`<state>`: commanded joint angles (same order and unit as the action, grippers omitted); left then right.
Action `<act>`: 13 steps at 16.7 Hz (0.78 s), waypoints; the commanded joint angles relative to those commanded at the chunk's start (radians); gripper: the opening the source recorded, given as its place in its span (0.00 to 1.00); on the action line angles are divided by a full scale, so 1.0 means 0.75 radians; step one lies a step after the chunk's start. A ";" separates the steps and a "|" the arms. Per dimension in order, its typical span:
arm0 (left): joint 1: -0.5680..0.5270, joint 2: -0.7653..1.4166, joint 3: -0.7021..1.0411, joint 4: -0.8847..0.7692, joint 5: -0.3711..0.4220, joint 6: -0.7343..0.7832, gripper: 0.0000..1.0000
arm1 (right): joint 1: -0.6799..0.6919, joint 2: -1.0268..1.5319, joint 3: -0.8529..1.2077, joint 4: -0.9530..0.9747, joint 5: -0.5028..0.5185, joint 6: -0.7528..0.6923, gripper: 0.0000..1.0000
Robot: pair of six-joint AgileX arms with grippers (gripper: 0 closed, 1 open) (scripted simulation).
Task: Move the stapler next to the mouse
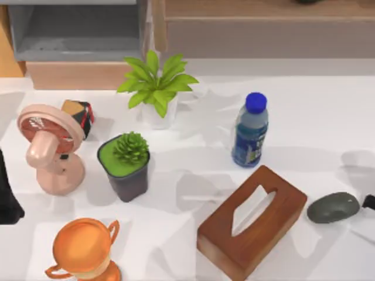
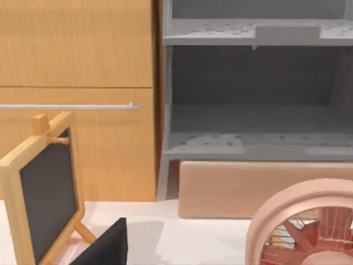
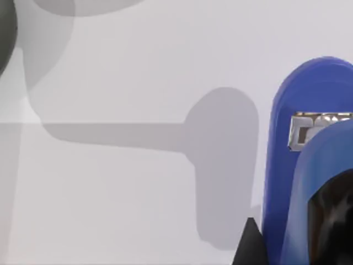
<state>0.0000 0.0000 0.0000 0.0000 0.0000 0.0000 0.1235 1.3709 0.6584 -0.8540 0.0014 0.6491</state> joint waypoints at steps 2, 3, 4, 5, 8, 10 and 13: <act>0.000 0.000 0.000 0.000 0.000 0.000 1.00 | -0.002 0.000 0.000 -0.003 0.000 0.000 0.00; 0.000 0.000 0.000 0.000 0.000 0.000 1.00 | -0.002 0.000 0.000 -0.003 0.000 0.000 0.00; 0.000 0.000 0.000 0.000 0.000 0.000 1.00 | 0.004 0.002 0.001 0.000 0.000 0.001 0.00; 0.000 0.000 0.000 0.000 0.000 0.000 1.00 | 0.005 0.003 0.003 -0.001 0.000 0.001 0.00; 0.000 0.000 0.000 0.000 0.000 0.000 1.00 | 0.028 0.057 0.087 -0.041 -0.003 -0.029 0.00; 0.000 0.000 0.000 0.000 0.000 0.000 1.00 | 0.055 0.129 0.204 -0.091 -0.008 -0.068 0.00; 0.000 0.000 0.000 0.000 0.000 0.000 1.00 | 0.106 0.273 0.449 -0.180 -0.019 -0.149 0.00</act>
<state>0.0000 0.0000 0.0000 0.0000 0.0000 0.0000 0.2028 1.5755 0.9954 -0.9891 -0.0126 0.5373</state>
